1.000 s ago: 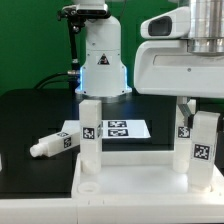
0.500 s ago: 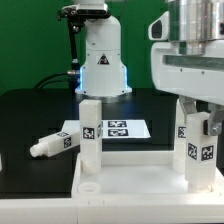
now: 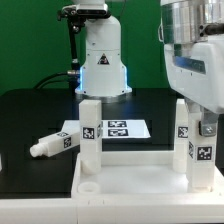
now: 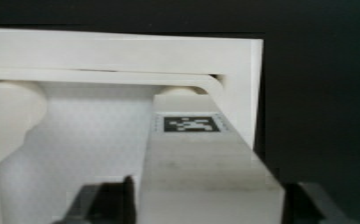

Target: Assemble desk

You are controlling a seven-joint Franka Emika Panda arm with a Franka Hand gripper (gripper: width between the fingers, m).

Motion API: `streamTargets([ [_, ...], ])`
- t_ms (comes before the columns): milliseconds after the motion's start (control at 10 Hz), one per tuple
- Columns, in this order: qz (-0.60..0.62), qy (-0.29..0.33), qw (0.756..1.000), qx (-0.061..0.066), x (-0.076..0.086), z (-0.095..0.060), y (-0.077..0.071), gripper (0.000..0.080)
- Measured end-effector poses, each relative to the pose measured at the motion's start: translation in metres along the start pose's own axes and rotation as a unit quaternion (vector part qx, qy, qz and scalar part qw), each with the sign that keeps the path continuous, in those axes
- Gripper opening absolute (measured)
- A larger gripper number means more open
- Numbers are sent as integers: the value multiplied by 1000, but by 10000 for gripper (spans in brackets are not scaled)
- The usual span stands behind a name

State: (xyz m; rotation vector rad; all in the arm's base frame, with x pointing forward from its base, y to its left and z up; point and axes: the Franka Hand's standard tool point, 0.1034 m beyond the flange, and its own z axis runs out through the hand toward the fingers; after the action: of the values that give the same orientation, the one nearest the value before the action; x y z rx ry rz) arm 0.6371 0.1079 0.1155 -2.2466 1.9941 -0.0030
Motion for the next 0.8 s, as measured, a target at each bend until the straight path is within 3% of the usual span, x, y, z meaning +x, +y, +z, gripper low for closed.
streamTargets([
  [100, -81, -7, 997, -18, -1, -2, 1, 475],
  [200, -163, -9, 987, -14, -1, -3, -3, 475],
  [300, -218, -11, 976, -14, -1, -3, -2, 609],
  [700, -318, -10, 948, -15, 1, -3, -2, 648],
  [800, -421, 6, 907, -26, 1, -3, -2, 649],
])
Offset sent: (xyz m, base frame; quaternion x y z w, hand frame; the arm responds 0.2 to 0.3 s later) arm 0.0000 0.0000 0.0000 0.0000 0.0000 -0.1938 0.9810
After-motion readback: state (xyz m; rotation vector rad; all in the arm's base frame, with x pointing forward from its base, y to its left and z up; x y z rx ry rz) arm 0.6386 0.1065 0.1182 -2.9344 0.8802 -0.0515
